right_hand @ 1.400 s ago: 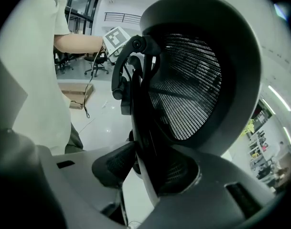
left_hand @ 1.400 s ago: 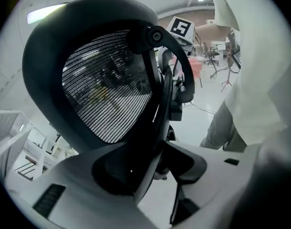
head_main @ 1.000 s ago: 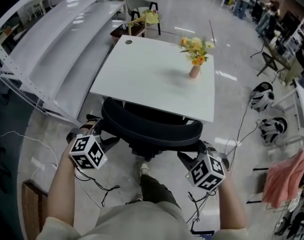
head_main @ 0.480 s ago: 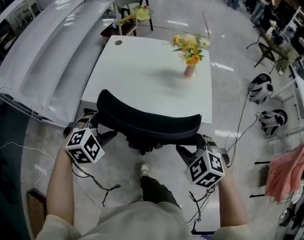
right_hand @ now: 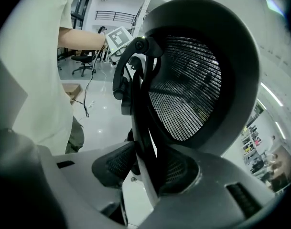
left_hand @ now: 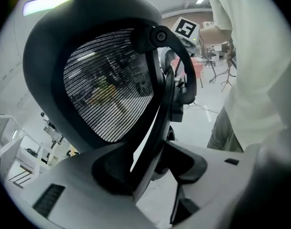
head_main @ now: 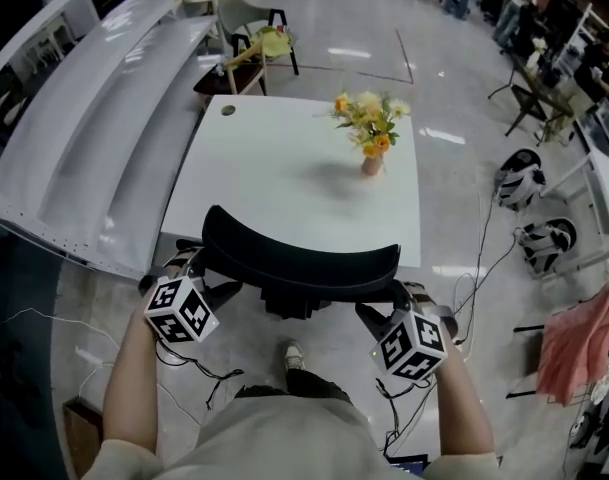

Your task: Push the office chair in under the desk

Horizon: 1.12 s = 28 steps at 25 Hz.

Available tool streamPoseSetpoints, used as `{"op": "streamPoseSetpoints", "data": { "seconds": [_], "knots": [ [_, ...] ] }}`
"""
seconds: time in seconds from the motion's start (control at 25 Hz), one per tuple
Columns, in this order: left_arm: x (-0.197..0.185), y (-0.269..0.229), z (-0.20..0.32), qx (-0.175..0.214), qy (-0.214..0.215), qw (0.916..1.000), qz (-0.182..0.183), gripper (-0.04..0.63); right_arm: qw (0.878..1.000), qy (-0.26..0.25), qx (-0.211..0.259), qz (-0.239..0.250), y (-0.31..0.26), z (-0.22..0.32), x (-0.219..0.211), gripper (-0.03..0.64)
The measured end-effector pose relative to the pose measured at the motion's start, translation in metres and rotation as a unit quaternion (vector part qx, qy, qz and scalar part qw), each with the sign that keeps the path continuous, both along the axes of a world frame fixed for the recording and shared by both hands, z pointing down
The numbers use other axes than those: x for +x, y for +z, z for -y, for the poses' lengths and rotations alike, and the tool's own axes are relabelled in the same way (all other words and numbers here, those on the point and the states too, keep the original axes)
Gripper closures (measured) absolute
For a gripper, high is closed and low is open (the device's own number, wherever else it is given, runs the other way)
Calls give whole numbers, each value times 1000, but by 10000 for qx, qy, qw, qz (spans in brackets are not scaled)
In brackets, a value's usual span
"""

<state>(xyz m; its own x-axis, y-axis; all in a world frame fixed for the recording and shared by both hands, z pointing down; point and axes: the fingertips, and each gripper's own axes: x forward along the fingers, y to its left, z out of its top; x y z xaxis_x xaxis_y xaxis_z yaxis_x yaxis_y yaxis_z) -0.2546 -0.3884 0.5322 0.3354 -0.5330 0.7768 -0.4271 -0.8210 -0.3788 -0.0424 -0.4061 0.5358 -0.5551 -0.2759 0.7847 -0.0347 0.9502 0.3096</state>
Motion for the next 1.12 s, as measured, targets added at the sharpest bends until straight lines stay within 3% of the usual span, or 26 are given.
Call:
{"op": "streamPoseSetpoints", "data": {
  "seconds": [0.24,0.68,0.92,1.12],
  "knots": [
    [8,-1,2,52,-5,10000,-21,387,9999,-74,107,71,-1,8,7,465],
    [5,-7,-3,-12,118,9999,-100,393,9995,270,151,84,-4,5,5,449],
    [5,-8,-6,292,252,9992,-80,393,9939,1021,425,-9,-3,3,3,425],
    [5,-16,-5,626,192,9961,-599,379,9793,1912,664,-12,-6,6,5,394]
  ]
}}
